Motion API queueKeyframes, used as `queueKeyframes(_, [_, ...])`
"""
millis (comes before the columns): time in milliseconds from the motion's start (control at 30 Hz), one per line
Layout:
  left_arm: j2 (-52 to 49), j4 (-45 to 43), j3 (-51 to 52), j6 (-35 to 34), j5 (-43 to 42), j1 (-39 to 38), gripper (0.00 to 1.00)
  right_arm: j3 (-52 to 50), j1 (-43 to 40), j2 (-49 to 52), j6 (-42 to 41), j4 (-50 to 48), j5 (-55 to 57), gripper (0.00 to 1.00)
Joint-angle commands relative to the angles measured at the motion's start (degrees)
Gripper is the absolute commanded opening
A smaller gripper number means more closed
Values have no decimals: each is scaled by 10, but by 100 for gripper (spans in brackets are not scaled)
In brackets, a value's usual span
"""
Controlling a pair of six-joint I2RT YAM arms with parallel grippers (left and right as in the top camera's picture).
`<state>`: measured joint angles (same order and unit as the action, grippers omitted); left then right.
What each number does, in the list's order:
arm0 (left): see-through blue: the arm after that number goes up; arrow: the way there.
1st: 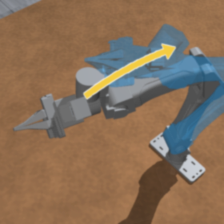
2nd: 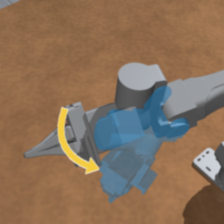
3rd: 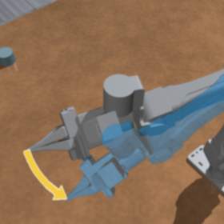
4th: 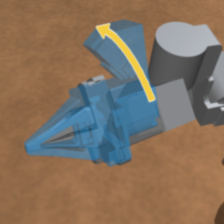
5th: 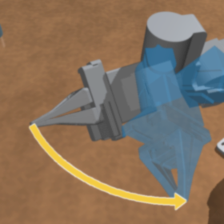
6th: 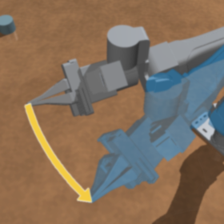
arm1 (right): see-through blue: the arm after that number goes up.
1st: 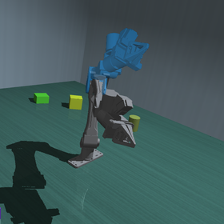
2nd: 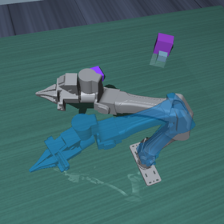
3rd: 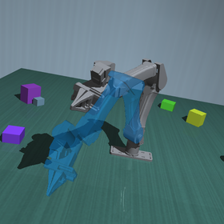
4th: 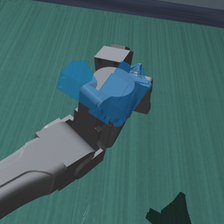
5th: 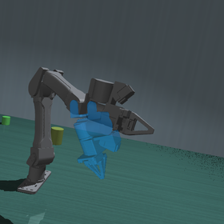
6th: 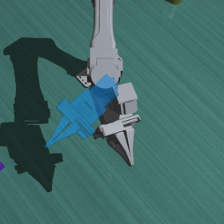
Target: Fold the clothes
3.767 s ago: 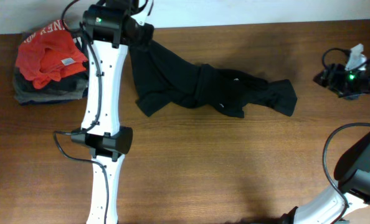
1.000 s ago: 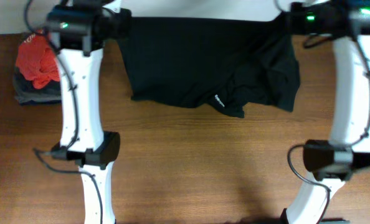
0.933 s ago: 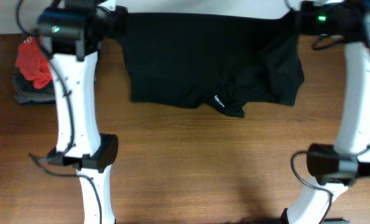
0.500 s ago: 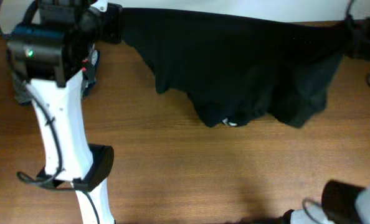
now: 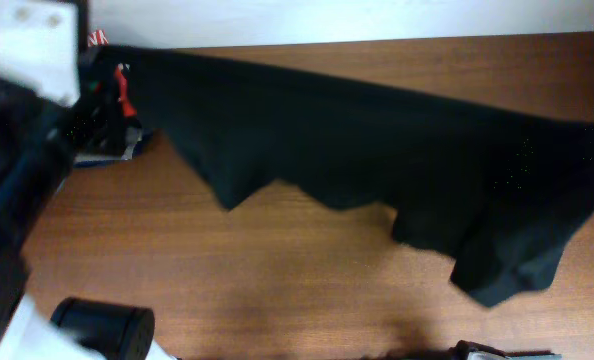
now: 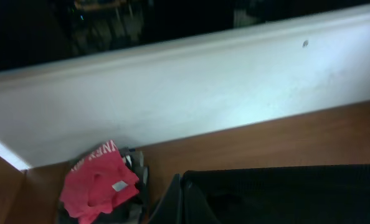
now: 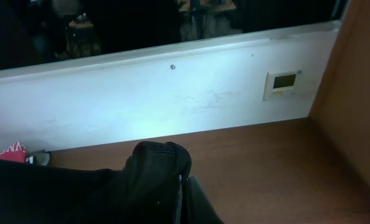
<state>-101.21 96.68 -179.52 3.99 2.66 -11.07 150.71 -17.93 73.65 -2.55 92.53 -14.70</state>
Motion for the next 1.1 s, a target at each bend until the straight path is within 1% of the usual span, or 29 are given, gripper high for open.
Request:
queueKeyframes(0, [17, 0, -2, -5, 57, 16, 1, 1, -13, -1, 6, -3, 64, 4])
queueKeyframes(100, [14, 0, 2, -5, 57, 16, 1, -1, -13, 6, 2, -6, 54, 4])
queueKeyframes(233, [-3, 0, 27, -5, 59, 16, 1, -1, -13, 41, 2, -3, 28, 4])
queueKeyframes(367, [-30, 0, 64, -24, 102, 16, 1, -1, -12, 95, 7, 5, 4, 4])
queueKeyframes(567, [-86, -3, 130, -34, 134, 16, 1, -2, -10, 216, 10, 16, -49, 4])
queueKeyframes(800, [-181, -33, 182, -35, 141, 16, 1, -4, 36, 374, 43, 7, -49, 4])
queueKeyframes(900, [-232, -56, 187, -43, 141, 17, 1, -4, 54, 446, 43, -20, -45, 4])
queueKeyframes(1067, [-320, -115, 187, -45, 141, 16, 1, -4, 77, 564, 40, -96, -46, 4])
